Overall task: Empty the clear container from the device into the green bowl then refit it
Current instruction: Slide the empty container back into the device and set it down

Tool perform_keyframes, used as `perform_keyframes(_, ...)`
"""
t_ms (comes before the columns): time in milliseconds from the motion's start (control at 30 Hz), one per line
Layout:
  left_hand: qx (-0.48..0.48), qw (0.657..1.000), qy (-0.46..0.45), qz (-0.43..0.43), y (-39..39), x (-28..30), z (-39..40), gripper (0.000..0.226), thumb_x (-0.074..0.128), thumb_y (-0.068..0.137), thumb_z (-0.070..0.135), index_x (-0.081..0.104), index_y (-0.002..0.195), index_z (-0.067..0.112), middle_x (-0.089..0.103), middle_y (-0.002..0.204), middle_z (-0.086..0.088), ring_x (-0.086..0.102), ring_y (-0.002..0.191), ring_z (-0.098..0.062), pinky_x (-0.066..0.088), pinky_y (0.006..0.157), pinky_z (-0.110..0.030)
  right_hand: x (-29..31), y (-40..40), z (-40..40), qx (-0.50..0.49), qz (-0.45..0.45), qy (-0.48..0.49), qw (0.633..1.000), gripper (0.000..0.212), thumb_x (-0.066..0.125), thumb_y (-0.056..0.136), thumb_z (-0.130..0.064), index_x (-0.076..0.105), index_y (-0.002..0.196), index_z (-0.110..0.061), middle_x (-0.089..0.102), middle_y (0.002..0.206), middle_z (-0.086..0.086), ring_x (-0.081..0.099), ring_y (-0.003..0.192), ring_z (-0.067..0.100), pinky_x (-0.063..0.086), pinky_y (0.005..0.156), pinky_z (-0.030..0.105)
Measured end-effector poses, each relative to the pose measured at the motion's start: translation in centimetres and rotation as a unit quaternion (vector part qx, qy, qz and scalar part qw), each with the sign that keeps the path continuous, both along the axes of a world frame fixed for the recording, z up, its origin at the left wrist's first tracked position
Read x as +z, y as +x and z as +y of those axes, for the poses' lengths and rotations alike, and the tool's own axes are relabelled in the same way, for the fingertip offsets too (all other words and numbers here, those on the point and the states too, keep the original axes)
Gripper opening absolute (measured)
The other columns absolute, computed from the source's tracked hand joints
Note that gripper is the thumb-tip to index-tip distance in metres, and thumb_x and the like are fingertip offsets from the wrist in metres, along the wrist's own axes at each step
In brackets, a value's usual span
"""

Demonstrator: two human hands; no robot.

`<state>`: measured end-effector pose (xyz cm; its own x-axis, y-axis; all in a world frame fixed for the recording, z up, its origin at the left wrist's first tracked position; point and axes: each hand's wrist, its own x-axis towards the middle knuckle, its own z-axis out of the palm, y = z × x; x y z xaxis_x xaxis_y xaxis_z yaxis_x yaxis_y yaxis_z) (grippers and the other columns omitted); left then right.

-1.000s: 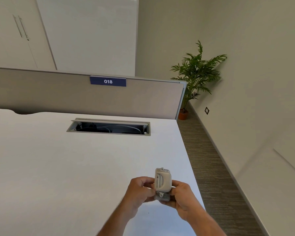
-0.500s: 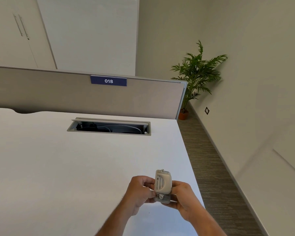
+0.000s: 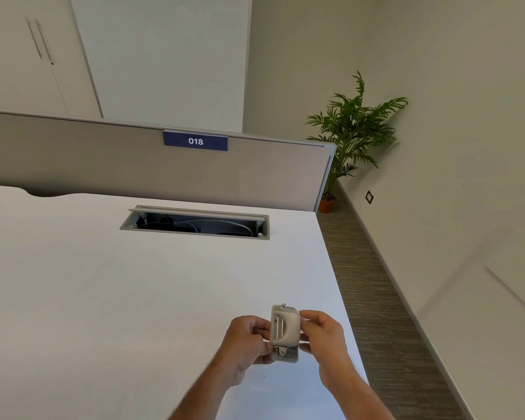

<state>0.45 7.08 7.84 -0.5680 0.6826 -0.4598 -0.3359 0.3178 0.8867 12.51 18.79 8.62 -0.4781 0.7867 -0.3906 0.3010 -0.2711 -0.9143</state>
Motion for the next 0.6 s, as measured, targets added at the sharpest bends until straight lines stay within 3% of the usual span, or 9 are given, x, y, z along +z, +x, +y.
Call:
perform_keyframes(100, 0.01, 1.0, -0.006, 0.003, -0.1, -0.4, -0.4, 0.034, 0.056, 0.079, -0.03, 0.068, 0.094, -0.002, 0.067, 0.09, -0.017, 0.068, 0.073, -0.027, 0.06, 0.057, -0.032, -0.2, 0.1, -0.7, 0.009, 0.0, 0.009, 1.0, 0.015, 0.066, 0.093, -0.015, 0.076, 0.089, -0.003, 0.08, 0.082, 0.017, 0.07, 0.067, 0.024, 0.055, 0.058, 0.032)
perform_keyframes(233, 0.013, 0.999, -0.013, 0.029, 0.0, -1.3, -1.4, 0.033, 0.064, 0.077, -0.024, 0.07, 0.094, 0.003, 0.069, 0.094, -0.018, 0.071, 0.077, -0.027, 0.063, 0.061, -0.034, -0.2, -0.3, -1.5, 0.052, -0.01, -0.001, 0.999, 0.013, 0.069, 0.092, -0.009, 0.077, 0.089, 0.0, 0.08, 0.085, 0.023, 0.073, 0.065, 0.025, 0.056, 0.054, 0.029)
perform_keyframes(300, 0.015, 0.997, -0.014, 0.068, -0.1, -2.0, -1.8, 0.029, 0.069, 0.078, -0.017, 0.073, 0.092, 0.008, 0.07, 0.089, -0.014, 0.071, 0.077, -0.024, 0.066, 0.068, -0.04, -0.6, -0.5, -1.6, 0.045, -0.021, 0.0, 0.999, 0.013, 0.069, 0.092, -0.008, 0.077, 0.088, 0.001, 0.08, 0.083, 0.022, 0.071, 0.062, 0.024, 0.058, 0.054, 0.029)
perform_keyframes(367, 0.031, 0.985, -0.033, 0.168, -0.5, -2.8, -2.3, 0.021, 0.073, 0.083, -0.005, 0.075, 0.092, 0.013, 0.072, 0.084, -0.006, 0.07, 0.076, -0.019, 0.065, 0.077, -0.044, -1.1, -0.5, -1.9, 0.047, -0.036, -0.007, 0.998, 0.013, 0.069, 0.091, -0.007, 0.076, 0.087, 0.003, 0.077, 0.075, 0.018, 0.067, 0.057, 0.021, 0.058, 0.055, 0.031)
perform_keyframes(433, 0.012, 0.931, -0.072, 0.357, -1.2, -3.9, -3.0, 0.017, 0.074, 0.089, 0.015, 0.072, 0.105, 0.018, 0.072, 0.094, 0.006, 0.066, 0.089, -0.015, 0.059, 0.085, -0.039, -1.9, -0.4, -2.3, 0.051, -0.055, -0.012, 0.997, 0.014, 0.07, 0.091, -0.007, 0.076, 0.085, 0.004, 0.072, 0.068, 0.013, 0.062, 0.052, 0.019, 0.057, 0.054, 0.03)
perform_keyframes(500, -0.034, 0.846, -0.107, 0.522, -1.7, -4.7, -4.0, 0.035, 0.068, 0.092, 0.037, 0.064, 0.122, 0.02, 0.066, 0.113, 0.009, 0.058, 0.11, -0.015, 0.054, 0.092, -0.035, -2.7, -0.2, -2.7, 0.045, -0.069, -0.02, 0.996, 0.016, 0.07, 0.09, -0.006, 0.076, 0.082, 0.006, 0.069, 0.063, 0.011, 0.058, 0.047, 0.018, 0.055, 0.05, 0.027)
perform_keyframes(600, -0.1, 0.771, -0.147, 0.612, -2.1, -6.1, -5.0, 0.063, 0.043, 0.094, 0.061, 0.058, 0.134, 0.015, 0.062, 0.133, -0.003, 0.055, 0.127, -0.027, 0.047, 0.106, -0.043, -3.7, 0.0, -3.4, 0.041, -0.08, -0.029, 0.996, 0.016, 0.071, 0.09, -0.006, 0.075, 0.079, 0.005, 0.068, 0.063, 0.014, 0.058, 0.047, 0.019, 0.052, 0.047, 0.026)
